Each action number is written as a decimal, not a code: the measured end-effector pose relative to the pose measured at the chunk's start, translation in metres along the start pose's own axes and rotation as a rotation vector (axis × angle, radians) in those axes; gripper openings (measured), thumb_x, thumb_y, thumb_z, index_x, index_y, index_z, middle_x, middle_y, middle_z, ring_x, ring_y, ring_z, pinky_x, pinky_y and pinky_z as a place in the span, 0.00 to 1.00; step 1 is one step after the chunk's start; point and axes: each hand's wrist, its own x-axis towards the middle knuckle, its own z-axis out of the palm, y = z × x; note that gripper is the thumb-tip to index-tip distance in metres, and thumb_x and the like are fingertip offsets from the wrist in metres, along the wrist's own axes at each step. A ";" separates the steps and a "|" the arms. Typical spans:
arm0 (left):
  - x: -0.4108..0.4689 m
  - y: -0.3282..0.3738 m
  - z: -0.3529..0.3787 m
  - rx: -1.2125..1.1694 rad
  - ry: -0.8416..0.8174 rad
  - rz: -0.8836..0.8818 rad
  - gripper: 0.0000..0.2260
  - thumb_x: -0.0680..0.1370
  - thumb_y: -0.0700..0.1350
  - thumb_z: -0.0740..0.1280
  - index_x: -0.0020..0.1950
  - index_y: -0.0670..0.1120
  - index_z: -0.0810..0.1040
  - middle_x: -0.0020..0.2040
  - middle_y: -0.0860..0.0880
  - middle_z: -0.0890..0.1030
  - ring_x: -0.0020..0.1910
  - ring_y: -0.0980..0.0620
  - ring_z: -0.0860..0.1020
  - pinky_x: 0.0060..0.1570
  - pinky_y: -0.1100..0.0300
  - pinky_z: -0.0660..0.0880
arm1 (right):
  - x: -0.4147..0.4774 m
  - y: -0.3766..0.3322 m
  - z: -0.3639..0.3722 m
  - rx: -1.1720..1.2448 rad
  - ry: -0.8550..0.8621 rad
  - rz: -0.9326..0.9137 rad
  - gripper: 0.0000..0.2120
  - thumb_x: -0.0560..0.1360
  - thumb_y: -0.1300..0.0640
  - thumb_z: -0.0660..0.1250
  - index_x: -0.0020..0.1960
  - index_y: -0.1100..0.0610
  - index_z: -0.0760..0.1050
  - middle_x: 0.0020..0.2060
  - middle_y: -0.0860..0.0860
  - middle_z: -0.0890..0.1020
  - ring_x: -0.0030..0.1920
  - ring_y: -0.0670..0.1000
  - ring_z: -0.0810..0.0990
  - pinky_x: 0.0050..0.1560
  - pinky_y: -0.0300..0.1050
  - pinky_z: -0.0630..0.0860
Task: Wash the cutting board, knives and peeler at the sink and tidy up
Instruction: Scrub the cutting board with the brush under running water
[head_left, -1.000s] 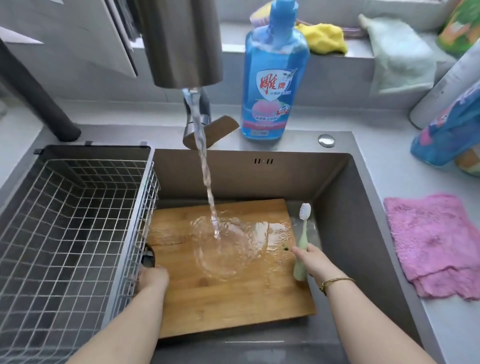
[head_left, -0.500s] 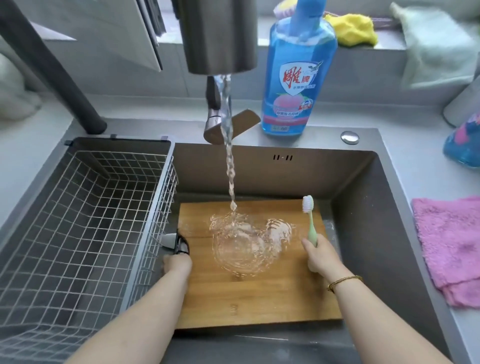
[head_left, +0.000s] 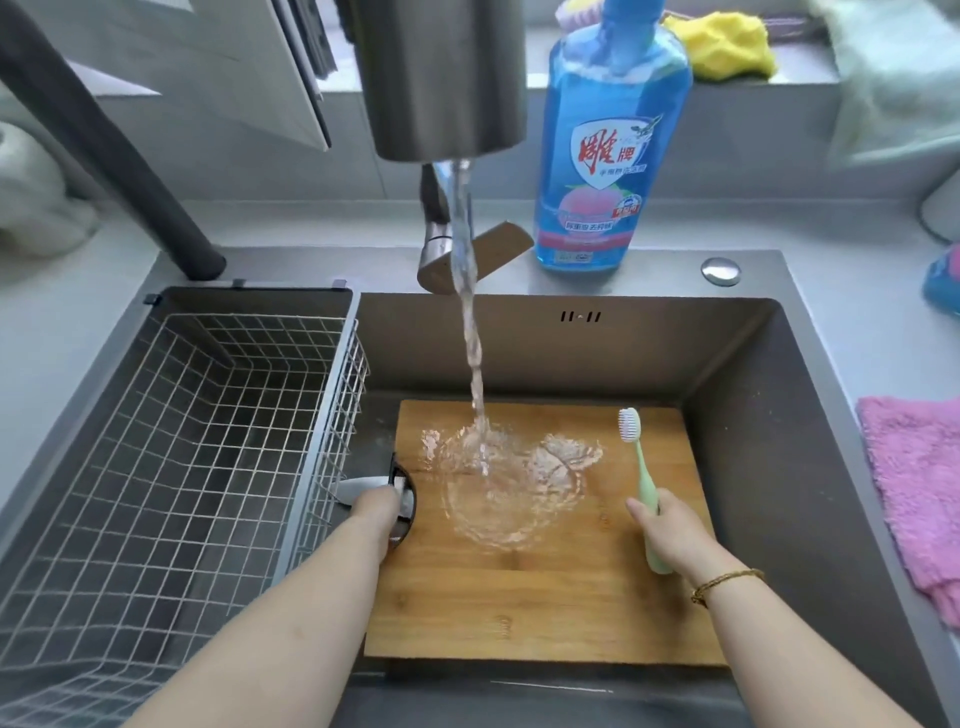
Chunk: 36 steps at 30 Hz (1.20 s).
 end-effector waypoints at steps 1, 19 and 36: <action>-0.001 0.001 -0.001 -0.062 -0.023 -0.006 0.18 0.82 0.40 0.53 0.69 0.34 0.64 0.69 0.37 0.67 0.66 0.42 0.70 0.58 0.55 0.70 | 0.000 0.001 0.000 -0.012 -0.004 0.004 0.20 0.80 0.54 0.54 0.67 0.64 0.63 0.59 0.60 0.74 0.59 0.58 0.72 0.55 0.47 0.68; -0.090 0.022 -0.038 -0.279 -0.415 0.207 0.09 0.79 0.44 0.63 0.43 0.39 0.76 0.36 0.43 0.80 0.35 0.47 0.78 0.30 0.57 0.77 | -0.057 -0.016 -0.031 0.287 0.008 -0.098 0.11 0.79 0.53 0.58 0.54 0.60 0.70 0.43 0.54 0.80 0.42 0.54 0.79 0.47 0.48 0.75; -0.166 0.033 -0.028 -0.057 -0.425 0.759 0.07 0.76 0.37 0.64 0.46 0.49 0.75 0.46 0.49 0.81 0.47 0.51 0.79 0.45 0.60 0.76 | -0.120 -0.074 -0.018 0.475 0.050 -0.400 0.22 0.80 0.56 0.54 0.71 0.41 0.57 0.36 0.51 0.74 0.26 0.47 0.69 0.22 0.34 0.69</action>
